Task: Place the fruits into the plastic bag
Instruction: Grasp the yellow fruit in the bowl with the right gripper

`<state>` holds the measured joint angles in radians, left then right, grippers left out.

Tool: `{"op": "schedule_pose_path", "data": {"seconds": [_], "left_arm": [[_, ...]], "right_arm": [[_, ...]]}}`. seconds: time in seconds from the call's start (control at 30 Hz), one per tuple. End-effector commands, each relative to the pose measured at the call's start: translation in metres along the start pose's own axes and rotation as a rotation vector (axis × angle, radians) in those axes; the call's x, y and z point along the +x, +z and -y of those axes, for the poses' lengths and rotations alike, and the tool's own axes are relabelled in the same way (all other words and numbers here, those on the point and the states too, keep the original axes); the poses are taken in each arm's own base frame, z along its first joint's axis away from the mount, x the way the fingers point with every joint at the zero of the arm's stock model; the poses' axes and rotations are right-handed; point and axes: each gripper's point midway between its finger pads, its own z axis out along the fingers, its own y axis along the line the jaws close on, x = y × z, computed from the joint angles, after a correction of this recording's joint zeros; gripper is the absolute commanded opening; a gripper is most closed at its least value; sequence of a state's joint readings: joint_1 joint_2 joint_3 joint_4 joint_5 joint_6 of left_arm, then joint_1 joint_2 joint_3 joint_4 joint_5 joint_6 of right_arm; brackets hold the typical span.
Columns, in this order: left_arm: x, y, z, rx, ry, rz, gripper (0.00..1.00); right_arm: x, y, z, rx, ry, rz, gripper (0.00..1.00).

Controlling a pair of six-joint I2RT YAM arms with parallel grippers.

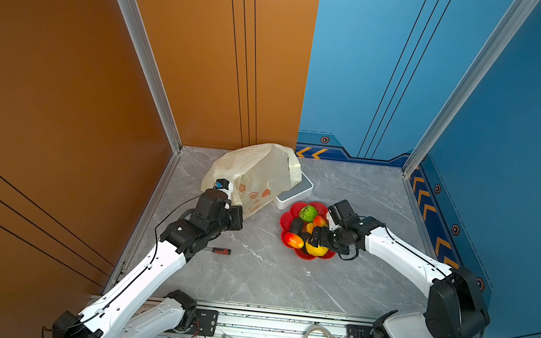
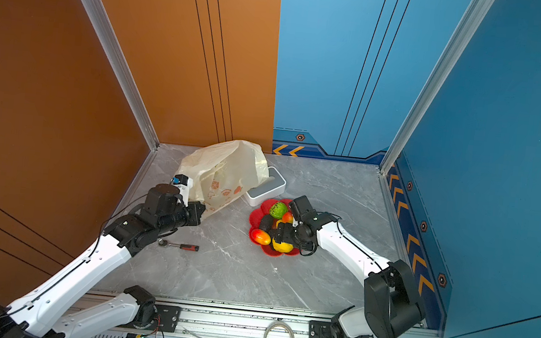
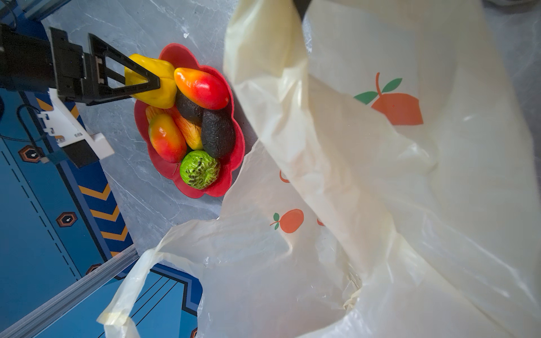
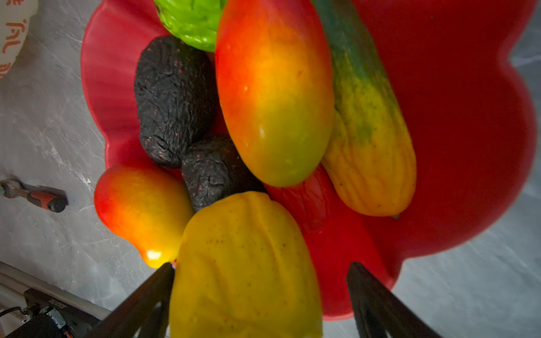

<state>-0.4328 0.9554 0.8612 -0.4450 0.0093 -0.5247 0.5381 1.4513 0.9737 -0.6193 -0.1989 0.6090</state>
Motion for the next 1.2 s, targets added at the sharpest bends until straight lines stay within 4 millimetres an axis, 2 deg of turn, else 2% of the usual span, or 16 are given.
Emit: {"op": "schedule_pose_path", "data": {"seconds": [0.0, 0.33, 0.53, 0.67, 0.83, 0.97, 1.1, 1.17], "left_arm": [[-0.01, -0.01, 0.007, 0.026, -0.007, 0.02, 0.0], [-0.008, -0.01, 0.006, 0.019, -0.012, 0.021, 0.0], [-0.008, -0.01, 0.004, 0.017, -0.014, 0.021, 0.0], [-0.007, -0.01, 0.004, 0.015, -0.019, 0.021, 0.0], [-0.008, -0.011, 0.004, 0.017, -0.02, 0.024, 0.0], [-0.008, -0.011, 0.005, 0.019, -0.024, 0.022, 0.0], [-0.008, -0.011, 0.005, 0.022, -0.028, 0.023, 0.0], [-0.007, -0.012, 0.006, 0.024, -0.03, 0.022, 0.0]], "right_arm": [[0.005, 0.009, 0.002, -0.009, 0.026, -0.019, 0.87], [0.006, 0.017, -0.003, -0.042, 0.039, -0.032, 0.75], [0.006, 0.017, -0.004, -0.05, 0.041, -0.036, 0.57], [0.006, 0.012, -0.004, -0.053, 0.042, -0.026, 0.56], [0.002, -0.003, -0.006, -0.06, 0.041, 0.002, 0.56], [-0.002, -0.022, -0.012, -0.081, 0.038, 0.032, 0.56], [-0.008, -0.048, -0.028, -0.154, 0.038, 0.078, 0.56], [-0.013, -0.064, -0.043, -0.219, 0.035, 0.106, 0.56]]}}
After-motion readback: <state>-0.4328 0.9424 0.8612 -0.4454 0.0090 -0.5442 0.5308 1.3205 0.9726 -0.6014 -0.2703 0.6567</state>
